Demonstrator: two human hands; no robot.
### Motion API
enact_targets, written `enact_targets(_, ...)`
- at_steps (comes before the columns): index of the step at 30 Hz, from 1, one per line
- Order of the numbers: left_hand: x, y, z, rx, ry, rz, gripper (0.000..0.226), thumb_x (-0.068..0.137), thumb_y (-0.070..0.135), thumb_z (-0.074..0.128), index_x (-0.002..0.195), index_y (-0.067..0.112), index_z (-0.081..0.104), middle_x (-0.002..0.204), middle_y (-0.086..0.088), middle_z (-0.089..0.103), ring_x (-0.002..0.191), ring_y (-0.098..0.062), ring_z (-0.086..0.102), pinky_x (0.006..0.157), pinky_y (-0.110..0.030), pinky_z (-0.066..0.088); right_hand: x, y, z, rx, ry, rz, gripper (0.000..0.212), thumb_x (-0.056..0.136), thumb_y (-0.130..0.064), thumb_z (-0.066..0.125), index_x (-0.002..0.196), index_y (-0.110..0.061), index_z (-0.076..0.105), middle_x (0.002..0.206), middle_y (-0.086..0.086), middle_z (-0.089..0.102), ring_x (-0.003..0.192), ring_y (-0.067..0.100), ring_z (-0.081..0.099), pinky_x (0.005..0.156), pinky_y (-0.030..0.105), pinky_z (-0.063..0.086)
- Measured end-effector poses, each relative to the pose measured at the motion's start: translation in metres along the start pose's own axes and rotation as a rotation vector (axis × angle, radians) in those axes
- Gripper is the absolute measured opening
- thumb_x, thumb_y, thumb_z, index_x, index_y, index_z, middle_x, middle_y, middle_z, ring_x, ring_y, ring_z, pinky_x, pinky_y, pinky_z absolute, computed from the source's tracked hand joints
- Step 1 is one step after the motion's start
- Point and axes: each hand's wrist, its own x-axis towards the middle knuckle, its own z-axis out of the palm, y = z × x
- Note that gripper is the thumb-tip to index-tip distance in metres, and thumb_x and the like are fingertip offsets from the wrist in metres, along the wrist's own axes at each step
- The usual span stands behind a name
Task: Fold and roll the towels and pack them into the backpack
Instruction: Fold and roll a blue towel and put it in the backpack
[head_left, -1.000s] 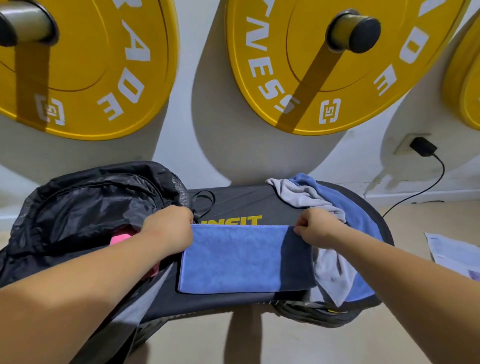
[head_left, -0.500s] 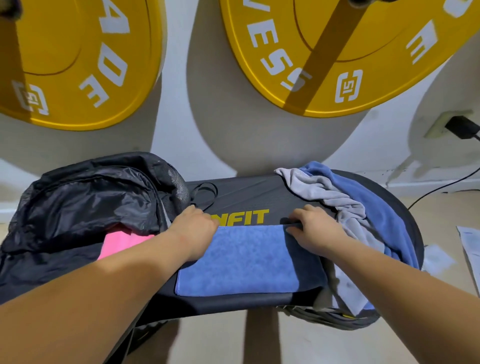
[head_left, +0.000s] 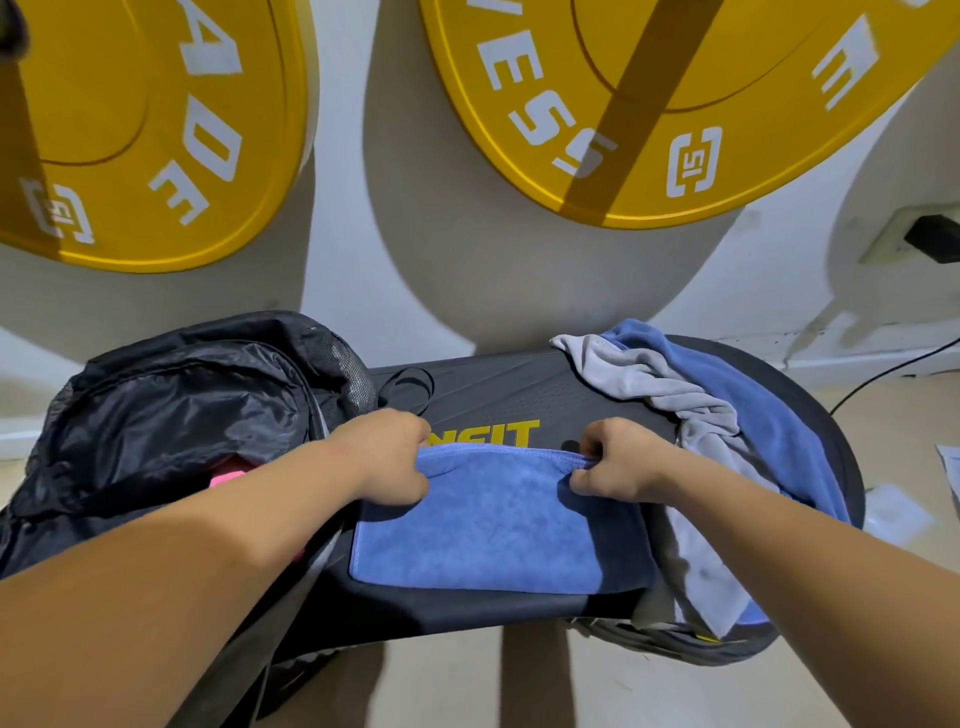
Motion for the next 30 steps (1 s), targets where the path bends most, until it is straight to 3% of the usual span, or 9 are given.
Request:
enact_targets(5,0.006,-0.004,-0.029,-0.283,0.069,-0.094,0.017,0.071,0.01,0.059,0.081,0.024,0.054,0.083,0.002,0.063,0.072,-0.018,0.055,0.057,-0.027,0.043,-0.005,0.007,-0.005,0.265,0.041,0.044,0.026,0.077,-0.022,0.075,0.1,-0.018,0.064,0.087,-0.002,0.066,0.075,0.014,0.062,0.062,0.024,0.049)
enact_targets(9,0.036,-0.003,-0.054,-0.265,0.171,-0.129,0.035,0.077,0.002,0.056,0.106,0.022,0.058,0.097,-0.001,0.064,0.087,-0.024,0.06,0.072,-0.033,0.051,-0.013,0.01,-0.003,0.372,-0.051,0.125,0.015,0.083,-0.023,0.072,0.083,-0.008,0.067,0.082,0.008,0.069,0.068,0.02,0.064,0.058,0.025,0.051)
enact_targets(13,0.072,0.019,-0.089,-0.319,0.397,-0.135,0.046,0.085,0.006,0.058,0.128,0.02,0.058,0.116,-0.004,0.068,0.106,-0.029,0.063,0.088,-0.036,0.053,-0.026,0.002,0.004,0.76,-0.252,0.198,0.019,0.089,-0.018,0.072,0.091,-0.007,0.057,0.085,0.02,0.066,0.063,0.034,0.07,0.055,0.037,0.06)
enact_targets(16,0.083,0.044,-0.094,-0.482,0.478,-0.087,0.064,0.086,0.011,0.066,0.146,0.023,0.045,0.129,-0.004,0.063,0.113,-0.028,0.063,0.1,-0.037,0.05,-0.027,0.0,0.011,0.718,-0.246,0.226,0.016,0.089,-0.015,0.069,0.087,-0.003,0.059,0.07,0.021,0.061,0.062,0.038,0.07,0.058,0.046,0.063)
enact_targets(18,0.073,0.056,-0.077,-0.433,0.419,-0.039,0.057,0.085,0.015,0.068,0.14,0.022,0.051,0.125,-0.003,0.065,0.107,-0.027,0.065,0.097,-0.037,0.052,-0.029,0.002,0.017,0.634,-0.209,0.249,0.012,0.085,-0.007,0.064,0.076,0.001,0.061,0.062,0.022,0.057,0.058,0.04,0.068,0.065,0.056,0.063)
enact_targets(20,0.05,0.061,-0.047,-0.337,0.295,-0.015,0.037,0.085,0.02,0.067,0.121,0.02,0.062,0.108,0.0,0.069,0.097,-0.025,0.066,0.087,-0.031,0.053,-0.032,0.003,0.022,0.6,-0.185,0.264,0.011,0.081,-0.001,0.06,0.07,0.002,0.062,0.059,0.024,0.058,0.055,0.04,0.065,0.067,0.058,0.062)
enact_targets(23,0.003,0.063,0.003,-0.284,0.14,0.064,0.013,0.083,0.031,0.068,0.093,0.024,0.065,0.087,0.008,0.066,0.083,-0.018,0.064,0.077,-0.029,0.053,-0.036,0.001,0.025,0.578,-0.174,0.266,0.019,0.081,-0.003,0.059,0.062,0.001,0.06,0.057,0.021,0.058,0.045,0.031,0.058,0.056,0.044,0.059)
enact_targets(26,-0.034,0.062,0.032,-0.176,0.062,0.224,0.022,0.085,0.044,0.065,0.098,0.027,0.06,0.094,0.013,0.052,0.087,-0.013,0.055,0.081,-0.031,0.05,-0.04,-0.006,0.027,0.553,-0.285,0.274,0.028,0.096,-0.016,0.052,0.071,-0.004,0.053,0.056,0.015,0.054,0.038,0.021,0.047,0.042,0.023,0.046)
enact_targets(30,-0.065,0.061,0.051,-0.062,0.031,0.303,0.036,0.086,0.054,0.06,0.11,0.027,0.057,0.108,0.009,0.053,0.1,-0.014,0.053,0.082,-0.032,0.047,-0.051,-0.013,0.027,0.421,-0.438,0.259,0.034,0.103,-0.027,0.045,0.074,-0.011,0.049,0.055,0.007,0.054,0.034,0.017,0.045,0.04,0.018,0.039)
